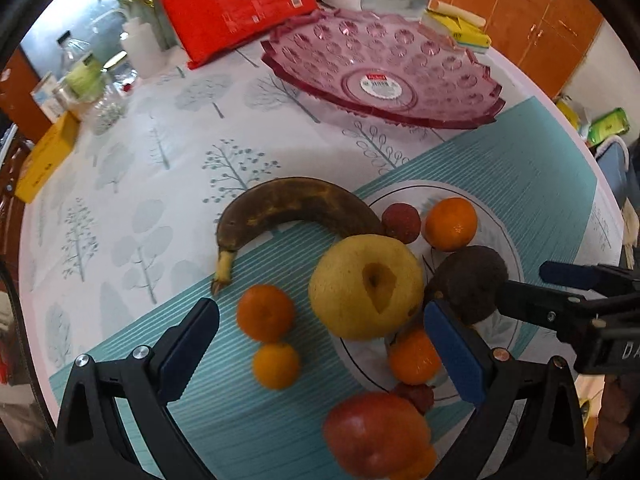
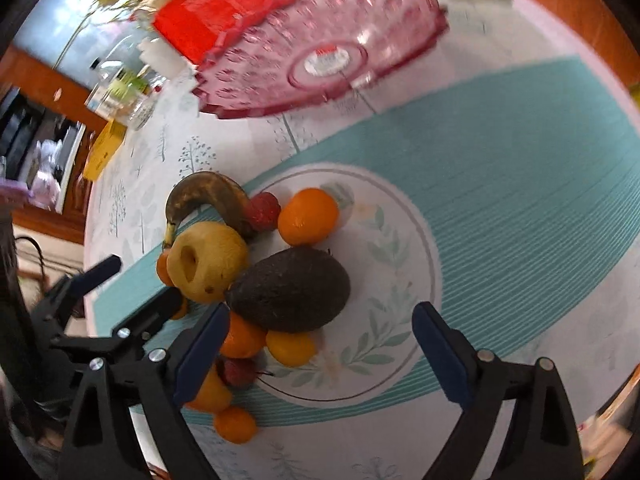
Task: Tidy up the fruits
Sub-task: 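Close the left gripper on the yellow pear while the right gripper grasps the avocado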
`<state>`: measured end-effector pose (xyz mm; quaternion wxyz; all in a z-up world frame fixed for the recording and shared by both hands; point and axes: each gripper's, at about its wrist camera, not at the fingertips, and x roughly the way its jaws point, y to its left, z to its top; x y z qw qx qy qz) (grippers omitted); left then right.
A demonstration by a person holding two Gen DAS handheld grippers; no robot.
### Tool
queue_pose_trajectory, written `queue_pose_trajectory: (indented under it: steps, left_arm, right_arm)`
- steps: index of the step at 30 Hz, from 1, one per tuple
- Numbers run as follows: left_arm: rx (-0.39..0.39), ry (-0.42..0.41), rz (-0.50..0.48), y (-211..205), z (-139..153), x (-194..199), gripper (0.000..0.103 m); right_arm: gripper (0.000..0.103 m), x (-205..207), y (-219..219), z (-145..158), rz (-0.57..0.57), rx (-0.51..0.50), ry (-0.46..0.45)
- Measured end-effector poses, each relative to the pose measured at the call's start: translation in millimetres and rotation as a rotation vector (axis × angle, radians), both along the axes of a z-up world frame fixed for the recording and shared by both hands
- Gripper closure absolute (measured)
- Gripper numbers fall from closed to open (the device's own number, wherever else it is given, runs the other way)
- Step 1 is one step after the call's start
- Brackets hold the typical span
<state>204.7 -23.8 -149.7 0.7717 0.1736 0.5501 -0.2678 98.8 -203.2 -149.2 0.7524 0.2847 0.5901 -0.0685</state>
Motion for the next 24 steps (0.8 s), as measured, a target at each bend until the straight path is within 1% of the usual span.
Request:
queue_pose_trajectory:
  steps: [6,10,12,18,19,20,21,24]
  left_arm:
    - [0.004,0.012,-0.048,-4,-9,4,0.001]
    - [0.009,0.019,-0.067,-6,-12,6,0.001]
    - [0.01,0.024,-0.071,-7,-14,7,0.001]
    - [0.003,0.041,-0.075,-7,-19,10,0.001]
    - [0.003,0.041,-0.076,-7,-19,10,0.001]
    - [0.003,0.041,-0.079,-8,-20,10,0.001]
    - [0.002,0.043,-0.081,-9,-21,10,0.001]
    - [0.002,0.051,-0.088,-11,-23,11,0.001]
  right_arm:
    - [0.013,8,-7,-27,-0.093,0.152,0.064]
    - [0.015,11,-7,-41,-0.135,0.237,0.1]
    - [0.015,12,-8,-45,-0.157,0.266,0.104]
    - [0.019,23,-2,-55,-0.173,0.325,0.138]
    - [0.023,24,-1,-54,-0.18,0.314,0.135]
    - [0.023,26,0,-53,-0.177,0.307,0.131]
    - [0.028,27,0,-52,-0.185,0.3,0.129]
    - [0.029,27,0,-52,-0.183,0.284,0.121]
